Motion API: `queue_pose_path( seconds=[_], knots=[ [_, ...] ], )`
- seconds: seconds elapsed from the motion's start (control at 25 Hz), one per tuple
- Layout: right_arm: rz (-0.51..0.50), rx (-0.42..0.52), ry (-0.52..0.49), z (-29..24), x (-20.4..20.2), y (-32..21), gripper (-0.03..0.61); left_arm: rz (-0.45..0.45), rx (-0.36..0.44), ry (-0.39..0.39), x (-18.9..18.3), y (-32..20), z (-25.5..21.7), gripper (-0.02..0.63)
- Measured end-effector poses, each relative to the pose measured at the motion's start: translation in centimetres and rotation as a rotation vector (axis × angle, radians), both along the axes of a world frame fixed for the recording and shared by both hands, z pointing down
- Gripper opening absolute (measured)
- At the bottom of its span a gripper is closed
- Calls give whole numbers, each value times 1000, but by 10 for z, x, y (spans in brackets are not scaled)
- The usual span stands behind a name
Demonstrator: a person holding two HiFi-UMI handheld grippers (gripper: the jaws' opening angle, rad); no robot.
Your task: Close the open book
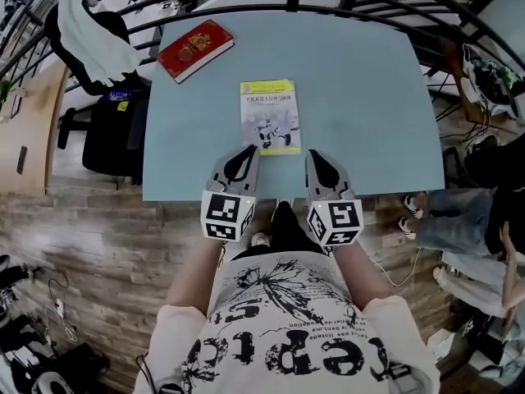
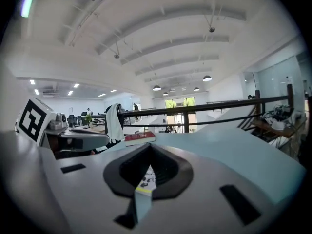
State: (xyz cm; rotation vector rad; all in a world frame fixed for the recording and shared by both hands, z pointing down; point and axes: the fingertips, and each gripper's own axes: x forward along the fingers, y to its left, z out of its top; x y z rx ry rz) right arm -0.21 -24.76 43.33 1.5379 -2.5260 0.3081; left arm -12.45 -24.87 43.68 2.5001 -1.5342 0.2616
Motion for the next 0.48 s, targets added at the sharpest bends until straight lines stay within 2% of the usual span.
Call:
queue_pose_path(
  seconds=[0.2,0.36,0.48],
  knots=[
    [-44,154,41,-39,-16,29,11,-29,141,25,-20,32,-54,20],
    [-69,236,43,-61,-21,52,11,-28,207,34,-32,60,-80,20],
    [-78,303,37,-77,-22,66,11,-59,251,23,-42,78,-91,20]
  ],
)
